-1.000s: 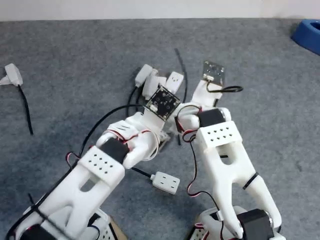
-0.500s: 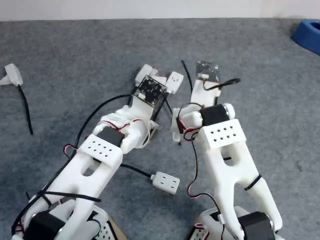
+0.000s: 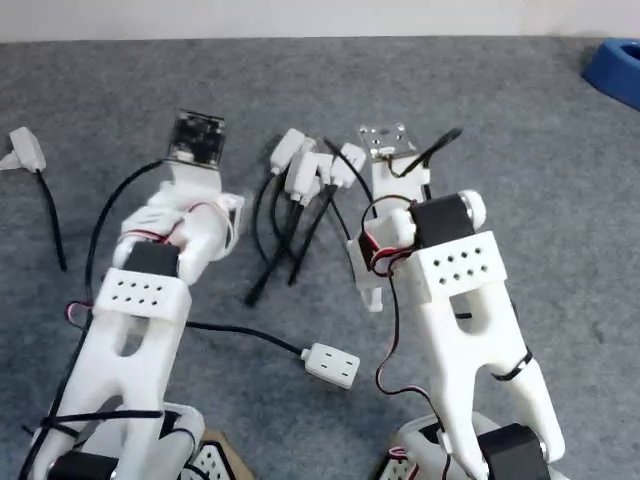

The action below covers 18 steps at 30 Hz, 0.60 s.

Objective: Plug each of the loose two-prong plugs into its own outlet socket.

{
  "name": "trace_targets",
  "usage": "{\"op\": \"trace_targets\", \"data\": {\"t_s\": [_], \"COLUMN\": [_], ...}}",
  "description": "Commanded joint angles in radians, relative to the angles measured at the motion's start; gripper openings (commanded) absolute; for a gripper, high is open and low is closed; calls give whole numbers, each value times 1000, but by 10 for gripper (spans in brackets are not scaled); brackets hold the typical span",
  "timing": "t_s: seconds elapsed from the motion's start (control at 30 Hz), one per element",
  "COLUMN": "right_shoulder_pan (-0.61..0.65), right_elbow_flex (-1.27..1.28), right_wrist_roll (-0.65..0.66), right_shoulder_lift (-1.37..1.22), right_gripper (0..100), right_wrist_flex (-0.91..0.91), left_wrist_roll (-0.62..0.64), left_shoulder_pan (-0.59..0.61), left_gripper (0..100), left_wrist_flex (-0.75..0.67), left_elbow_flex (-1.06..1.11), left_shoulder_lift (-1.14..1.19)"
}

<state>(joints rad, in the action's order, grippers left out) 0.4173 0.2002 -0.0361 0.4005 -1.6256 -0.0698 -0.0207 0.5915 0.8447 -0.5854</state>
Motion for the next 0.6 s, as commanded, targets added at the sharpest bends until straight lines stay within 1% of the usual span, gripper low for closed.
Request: {"op": "trace_targets", "data": {"t_s": [0.0,0.13,0.2,0.3,0.4,0.47,0.57], "right_shoulder_pan": [5,-67,-116,-127,-114,-114,-108], "right_elbow_flex": [-10,125,208,384,547,619,624], "right_wrist_roll": [-48,-160,-216,-245,-252,-249,-252], "right_shoulder_lift": [33,38,70,200,366,446,481], "right_gripper": [6,6,6,6,6,6,6], "right_wrist_flex": [64,317,460,631,734,750,699], "left_wrist_roll": [8,-54,-55,-57,-58,-86,-95], "left_shoulder_pan": [-48,-196,-259,-323,-357,-392,-449], "left_gripper": [193,195,196,200,259,286,287], "left_wrist_flex": [141,370,434,454,456,457,451], "left_elbow_flex": [-107,-209,-231,-239,-236,-237,-232], "left_shoulder_lift": [-33,-33,-35,-35,-31,-25,-24]}}
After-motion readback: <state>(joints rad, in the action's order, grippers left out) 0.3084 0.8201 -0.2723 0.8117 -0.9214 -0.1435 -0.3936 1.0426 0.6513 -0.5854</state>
